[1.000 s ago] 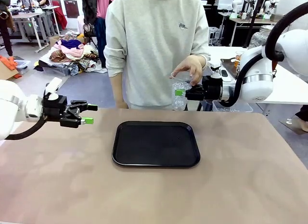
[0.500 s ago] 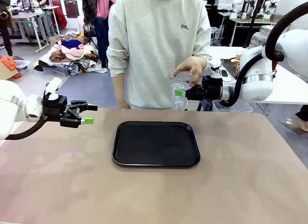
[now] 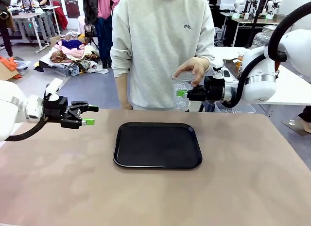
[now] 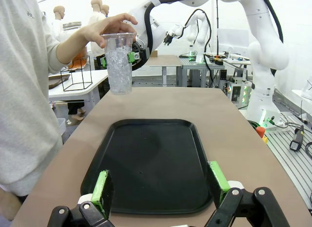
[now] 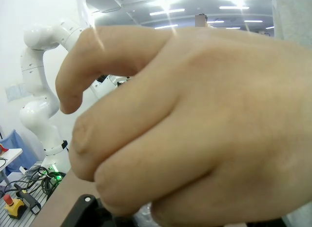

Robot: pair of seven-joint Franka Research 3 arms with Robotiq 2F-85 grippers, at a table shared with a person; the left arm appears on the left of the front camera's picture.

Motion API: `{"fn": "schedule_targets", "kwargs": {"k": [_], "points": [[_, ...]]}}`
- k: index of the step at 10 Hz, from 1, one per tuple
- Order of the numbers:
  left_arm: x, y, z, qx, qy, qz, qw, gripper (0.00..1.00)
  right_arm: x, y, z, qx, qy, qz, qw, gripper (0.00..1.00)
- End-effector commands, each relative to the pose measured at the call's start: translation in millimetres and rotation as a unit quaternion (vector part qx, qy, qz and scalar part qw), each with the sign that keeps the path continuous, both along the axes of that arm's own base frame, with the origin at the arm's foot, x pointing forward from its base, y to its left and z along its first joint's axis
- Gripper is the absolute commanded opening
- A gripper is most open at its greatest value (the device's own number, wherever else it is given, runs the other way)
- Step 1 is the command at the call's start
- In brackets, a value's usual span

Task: Pour the drink into the iced cup.
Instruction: Open the gripper to release the iced cup you were holding.

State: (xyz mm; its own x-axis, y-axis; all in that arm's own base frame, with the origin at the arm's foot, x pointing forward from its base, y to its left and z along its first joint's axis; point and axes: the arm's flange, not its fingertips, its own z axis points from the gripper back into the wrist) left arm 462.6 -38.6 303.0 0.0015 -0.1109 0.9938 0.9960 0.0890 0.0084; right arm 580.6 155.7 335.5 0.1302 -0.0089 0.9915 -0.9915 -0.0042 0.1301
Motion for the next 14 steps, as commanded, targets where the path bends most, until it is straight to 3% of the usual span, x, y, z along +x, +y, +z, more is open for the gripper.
{"fn": "schedule_targets", "kwargs": {"k": [1, 2, 3, 4, 9, 14], "points": [[0.7, -1.0, 1.7, -0.003, 0.0, 0.001, 1.0, 1.0, 0.0, 0.0, -0.1, 0.0, 0.0, 0.0, 1.0, 0.65], [0.7, -1.0, 1.7, -0.003, 0.0, 0.001, 1.0, 1.0, 1.3, -2.3, 0.1, -0.002, 0.007, 0.005, 1.0, 0.69], [0.7, -1.0, 1.7, -0.003, 0.0, 0.001, 1.0, 1.0, 1.7, -4.6, 0.0, -0.002, 0.013, 0.008, 1.0, 0.88], [0.7, -1.0, 1.7, -0.003, 0.0, 0.001, 1.0, 1.0, 1.4, -9.7, 0.6, -0.006, 0.016, 0.005, 1.0, 1.0], [0.7, -1.0, 1.7, -0.003, 0.0, 0.001, 1.0, 1.0, -5.0, -54.1, -2.3, -0.011, 0.023, -0.007, 1.0, 1.0], [0.7, -1.0, 1.7, -0.003, 0.0, 0.001, 1.0, 1.0, -41.1, -113.1, -19.3, -0.032, -0.01, 0.008, 0.999, 1.0]]}}
